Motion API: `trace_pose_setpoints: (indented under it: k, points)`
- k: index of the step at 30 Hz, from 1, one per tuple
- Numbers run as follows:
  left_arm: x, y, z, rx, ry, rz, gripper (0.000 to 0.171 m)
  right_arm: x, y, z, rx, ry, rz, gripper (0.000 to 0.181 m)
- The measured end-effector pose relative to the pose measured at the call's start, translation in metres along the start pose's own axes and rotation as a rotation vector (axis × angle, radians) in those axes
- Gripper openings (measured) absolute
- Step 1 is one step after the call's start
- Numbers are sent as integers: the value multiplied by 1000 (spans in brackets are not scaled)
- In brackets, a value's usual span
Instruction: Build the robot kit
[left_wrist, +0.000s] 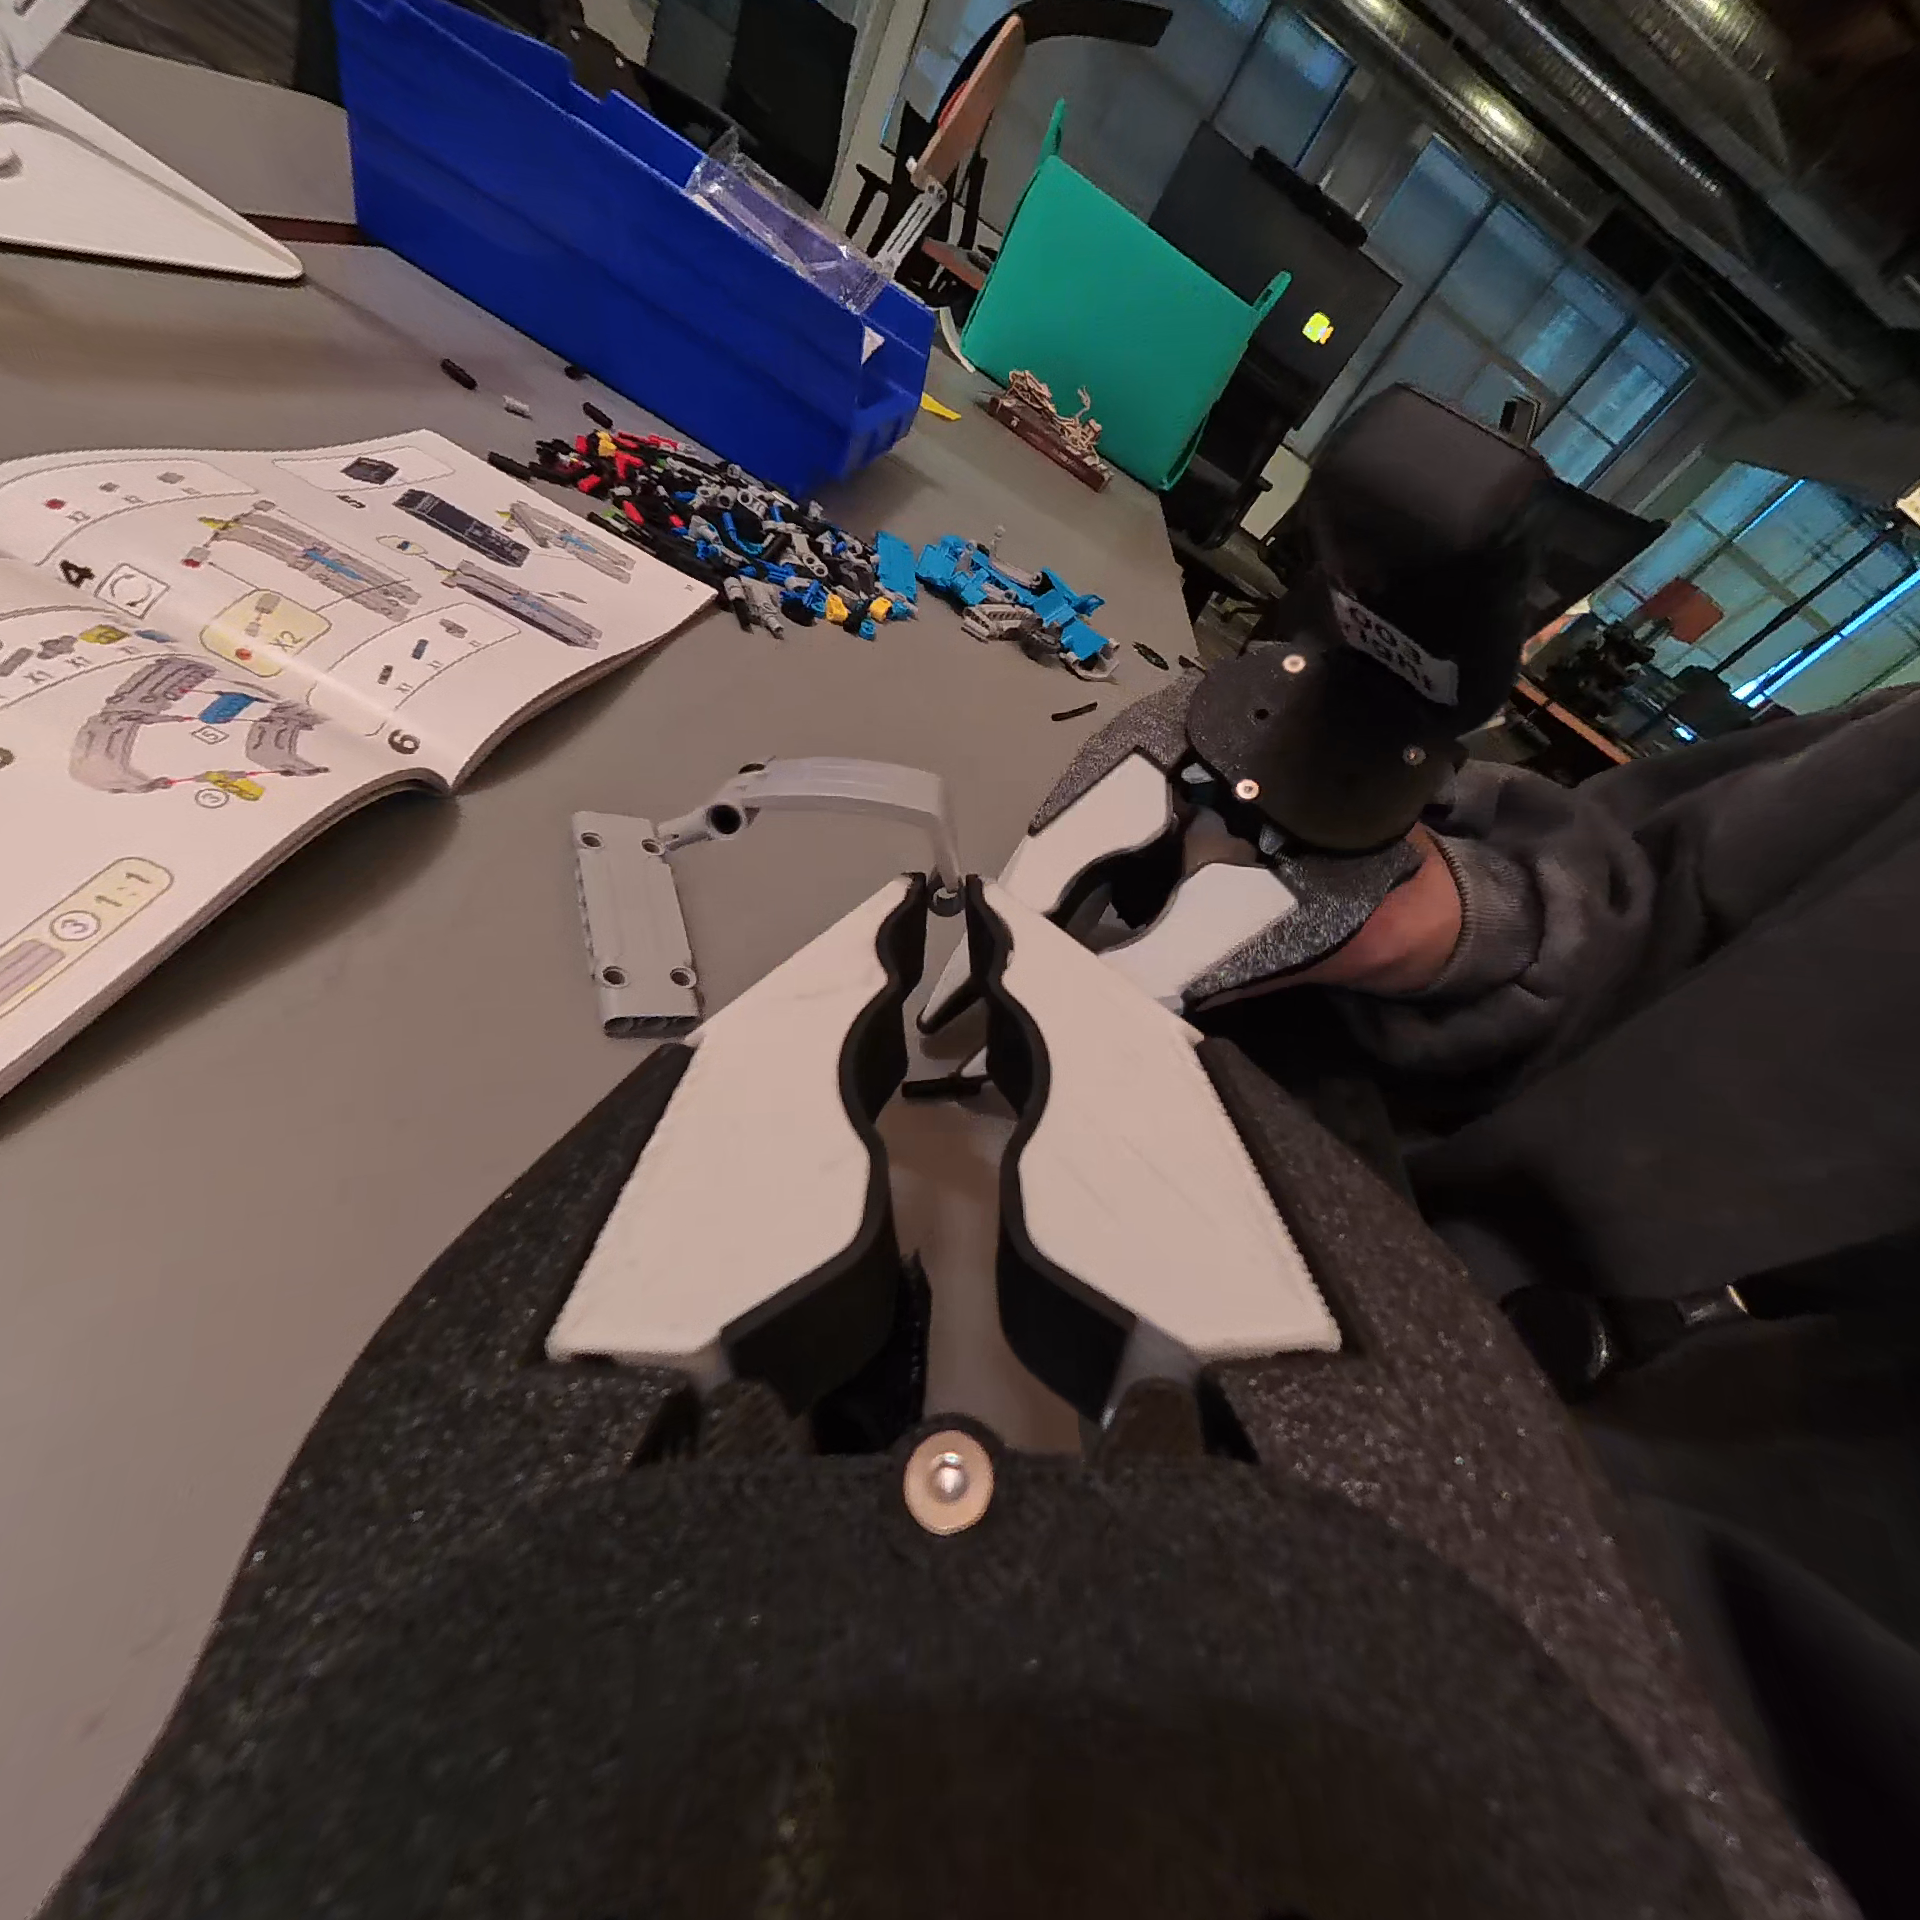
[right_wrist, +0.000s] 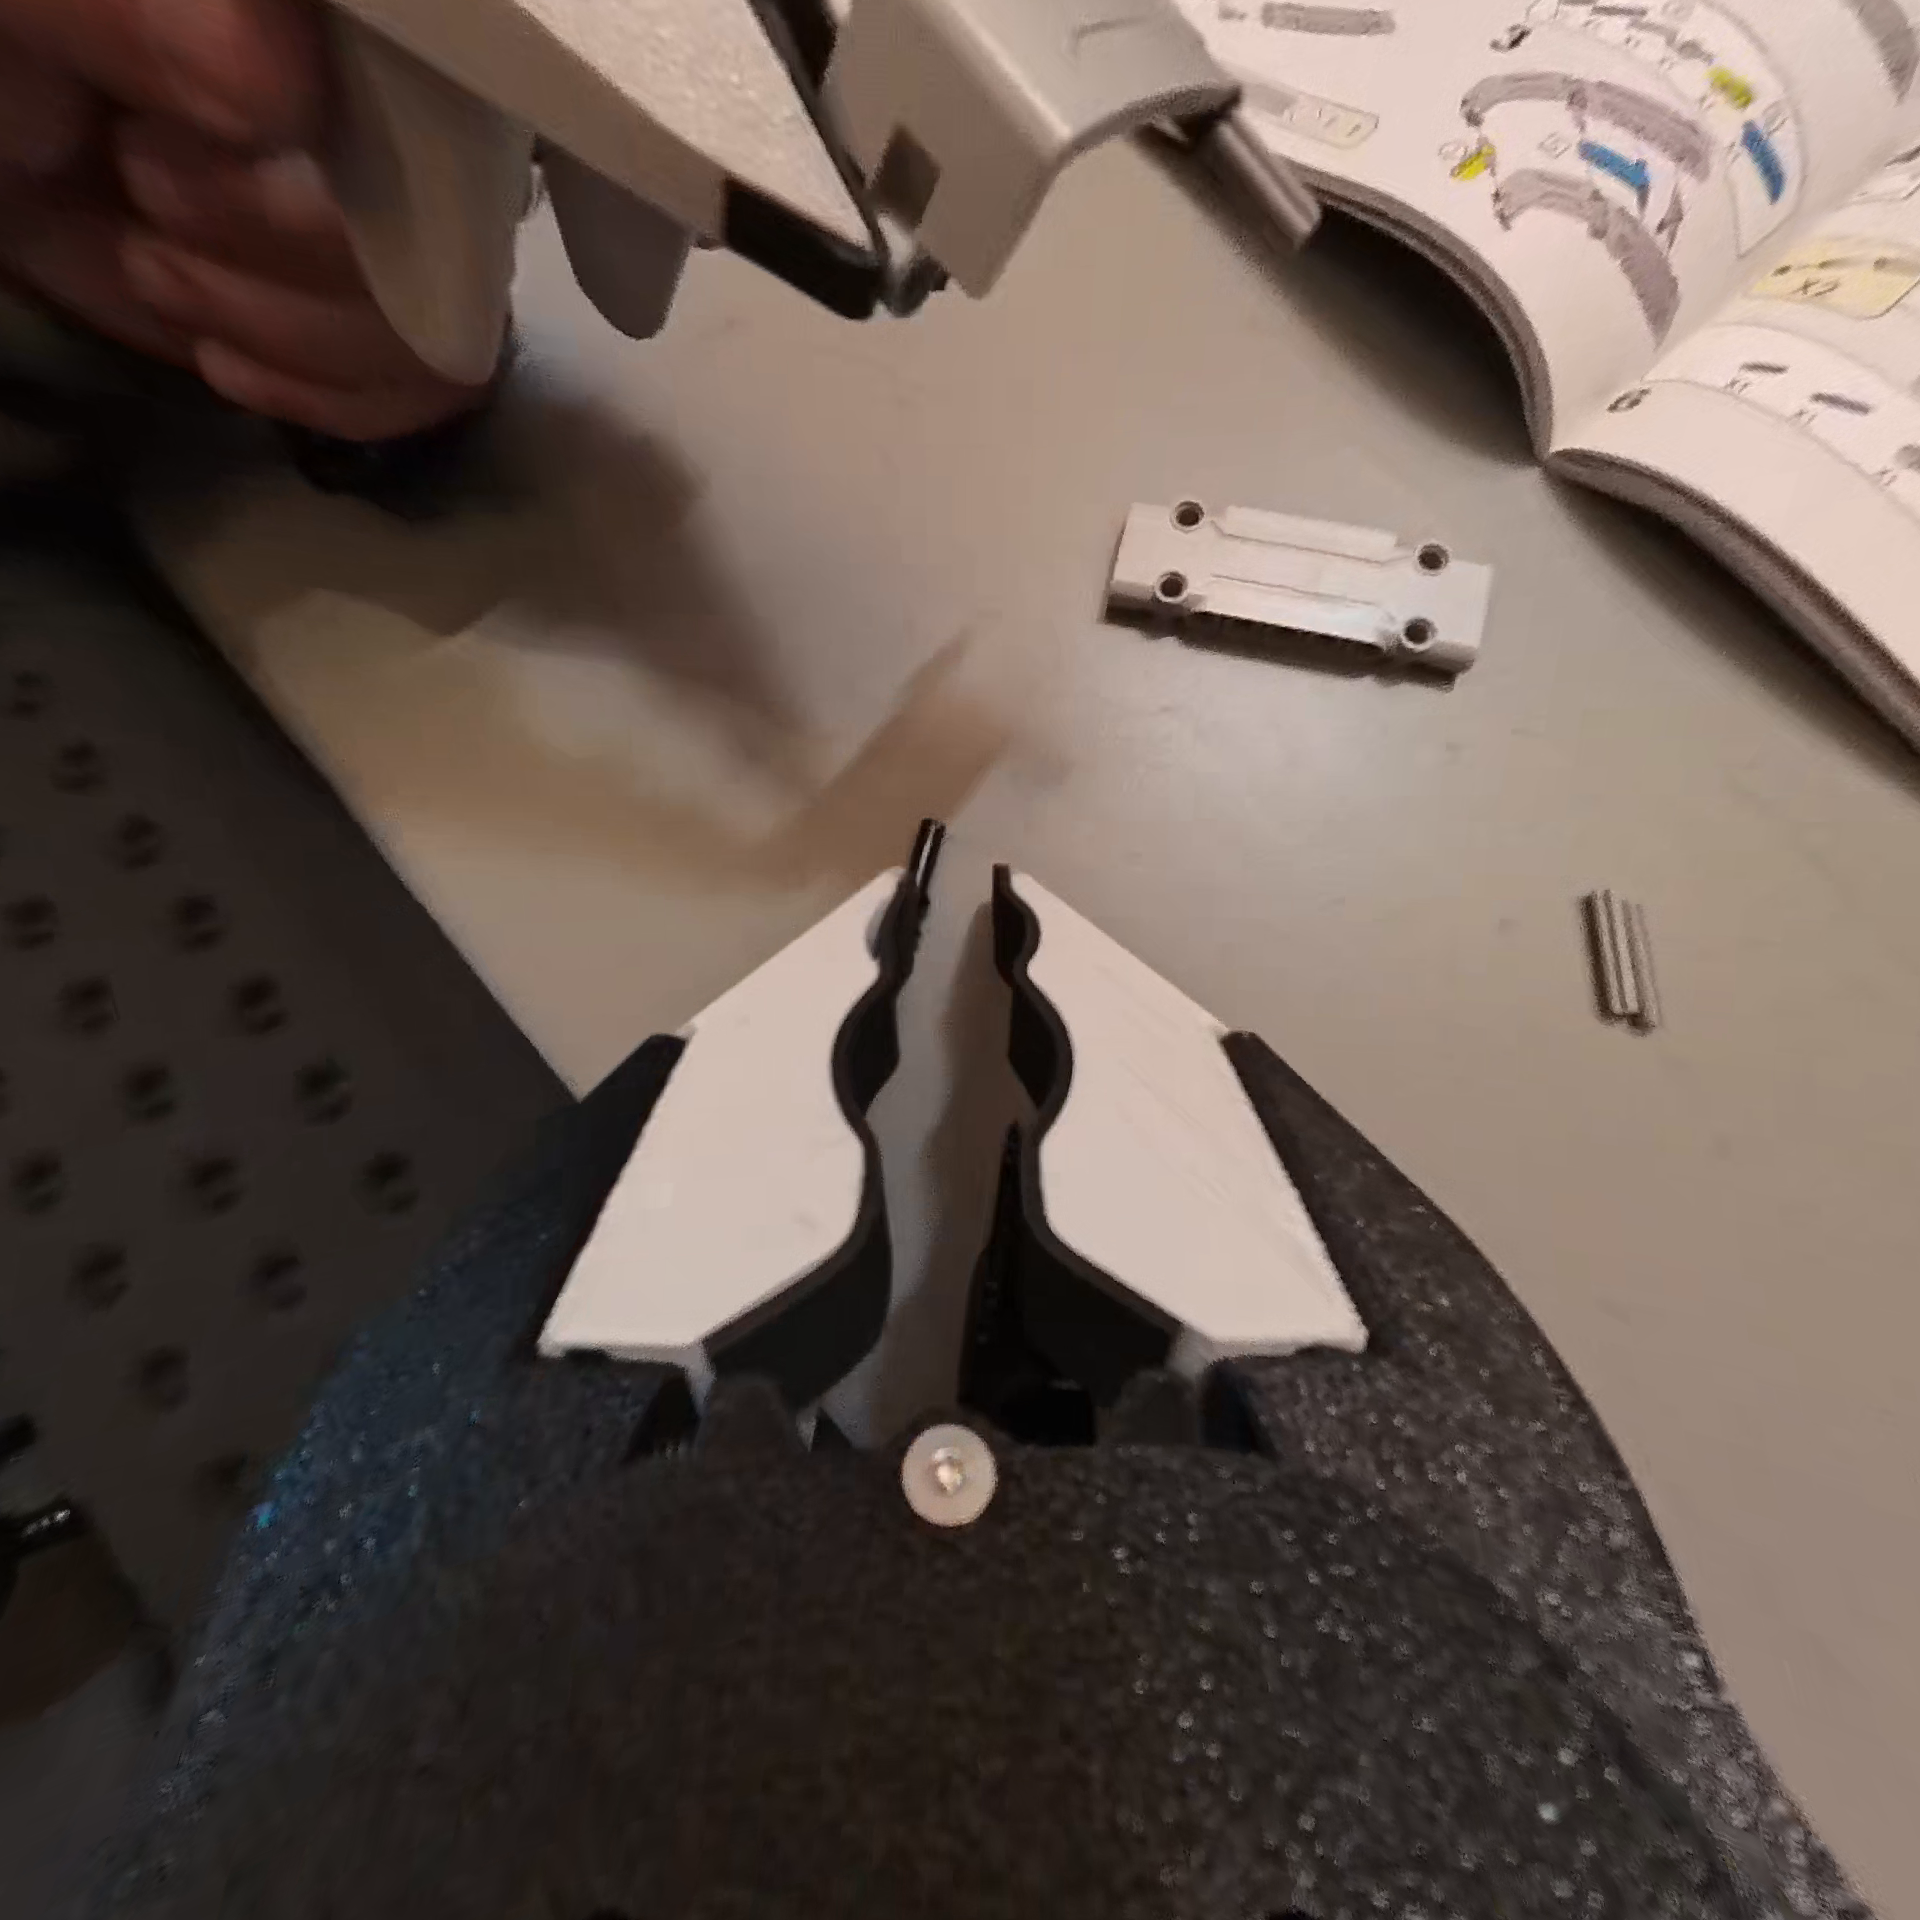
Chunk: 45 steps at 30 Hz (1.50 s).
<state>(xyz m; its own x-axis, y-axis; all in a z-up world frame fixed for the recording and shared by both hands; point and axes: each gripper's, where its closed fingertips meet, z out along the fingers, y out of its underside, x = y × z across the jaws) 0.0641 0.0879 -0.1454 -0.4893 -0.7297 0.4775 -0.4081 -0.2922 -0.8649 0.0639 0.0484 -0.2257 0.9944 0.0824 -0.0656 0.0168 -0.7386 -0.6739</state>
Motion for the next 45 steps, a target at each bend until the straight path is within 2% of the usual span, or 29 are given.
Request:
trace_pose_setpoints:
  k: [6, 12, 17, 18, 20, 22, 24, 28, 31, 40, 45]
  points:
    - [0, 0, 0, 7, 28, -53, 6, -7, 4, 6, -35, 37, -67, 13]
    - [4, 1, 0, 8, 76, -96, 6, -6, 4, 7, -33, -46, -8, 9]
    - [7, 2, 0, 6, 130, -168, 6, -11, 2, 6, -37, -184, 8, 3]
    - [7, 4, 0, -2, 147, -210, 6, -14, -3, 3, -1, -207, -25, 3]
    - [10, 4, -2, 0, 198, -286, 5, -6, -21, -7, 107, -158, -70, 3]
    - [8, 3, -3, 7, 209, -327, 5, -9, -40, -19, 237, -156, -144, 3]
    - [11, 2, -4, 11, 231, -339, 6, -11, -52, -24, 302, -174, -157, 3]
    - [15, 7, -1, -19, 229, -303, 5, -14, -64, -33, 388, -317, -24, 3]
    - [16, 10, 1, -36, 218, -284, 5, -12, -67, -39, 420, -358, 12, 3]
    - [13, 16, 5, -70, 179, -249, 6, -10, -58, -30, 351, -239, -87, 3]
    - [8, 18, 8, -76, 136, -251, 6, -5, -58, -28, 320, -23, -249, 3]
